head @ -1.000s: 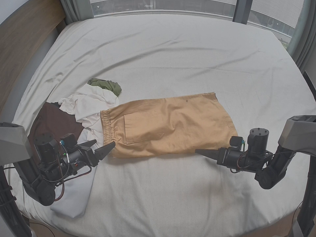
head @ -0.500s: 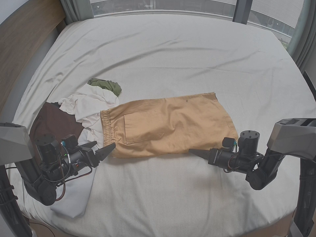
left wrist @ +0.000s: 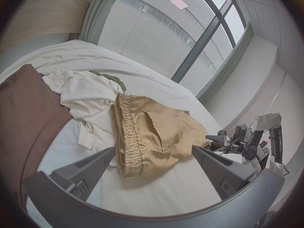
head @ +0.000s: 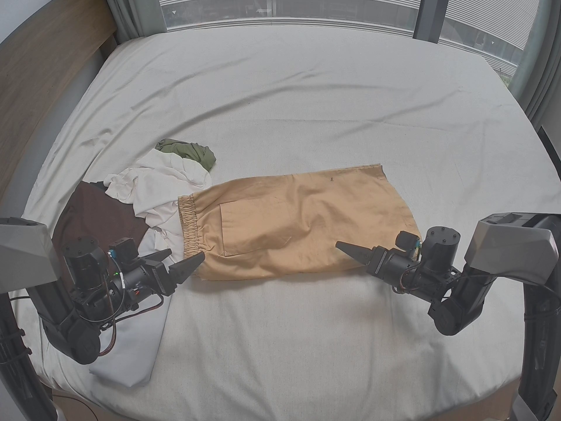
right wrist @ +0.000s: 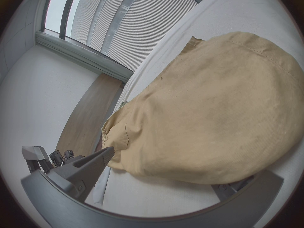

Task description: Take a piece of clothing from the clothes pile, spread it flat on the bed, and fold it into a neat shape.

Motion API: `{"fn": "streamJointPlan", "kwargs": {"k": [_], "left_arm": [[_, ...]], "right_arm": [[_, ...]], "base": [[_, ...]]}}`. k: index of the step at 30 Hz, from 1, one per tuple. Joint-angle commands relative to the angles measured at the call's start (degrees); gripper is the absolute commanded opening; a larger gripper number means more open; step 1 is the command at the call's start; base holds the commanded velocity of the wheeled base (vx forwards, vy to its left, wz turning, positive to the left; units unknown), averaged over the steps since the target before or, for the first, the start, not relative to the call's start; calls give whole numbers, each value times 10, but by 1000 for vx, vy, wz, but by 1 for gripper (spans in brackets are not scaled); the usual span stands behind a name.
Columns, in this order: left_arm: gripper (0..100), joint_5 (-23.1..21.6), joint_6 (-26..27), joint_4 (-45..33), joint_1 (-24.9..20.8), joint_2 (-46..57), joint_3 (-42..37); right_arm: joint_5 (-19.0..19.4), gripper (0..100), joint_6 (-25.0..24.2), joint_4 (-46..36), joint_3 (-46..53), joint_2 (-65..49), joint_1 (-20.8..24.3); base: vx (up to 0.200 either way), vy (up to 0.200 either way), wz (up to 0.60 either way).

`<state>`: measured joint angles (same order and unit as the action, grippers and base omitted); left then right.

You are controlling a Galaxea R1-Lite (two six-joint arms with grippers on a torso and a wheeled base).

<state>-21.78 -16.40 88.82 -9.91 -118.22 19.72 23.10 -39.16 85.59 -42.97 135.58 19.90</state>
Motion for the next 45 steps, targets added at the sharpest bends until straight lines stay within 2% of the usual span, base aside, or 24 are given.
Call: {"fn": "streamJointPlan", "kwargs": {"k": [1, 3, 16, 17, 26, 29, 35, 38, 45], "left_arm": [[100, 1, 0, 0, 0, 0, 1], [100, 1, 0, 0, 1, 2, 1], [100, 1, -1, 0, 2, 4, 3], [100, 2, -1, 0, 2, 4, 2], [100, -2, -3, 0, 12, 15, 5], [100, -2, -3, 0, 14, 16, 8], [100, -2, -4, 0, 15, 19, 8], [100, -3, -6, -1, 14, 21, 8], [100, -3, -6, -1, 14, 22, 8]], "right_arm": [[2, 100, -18, 22, -2, 12, 7], [2, 100, -41, 27, -2, 12, 12], [-1, 100, -40, 27, -7, 29, 16], [-2, 0, -39, 27, -4, 30, 17], [-2, 0, -17, 27, 13, 36, 18], [-2, 0, 9, 27, 26, 31, 23], [-2, 0, 27, 25, 49, 12, 26], [-2, 0, 61, 7, 81, -8, 27], [-10, 0, 89, 5, 122, -24, 28]], "base": [[0, 0, 0], [0, 0, 0], [0, 0, 0], [0, 0, 0], [0, 0, 0], [0, 0, 0], [0, 0, 0], [0, 0, 0], [0, 0, 0]]}}
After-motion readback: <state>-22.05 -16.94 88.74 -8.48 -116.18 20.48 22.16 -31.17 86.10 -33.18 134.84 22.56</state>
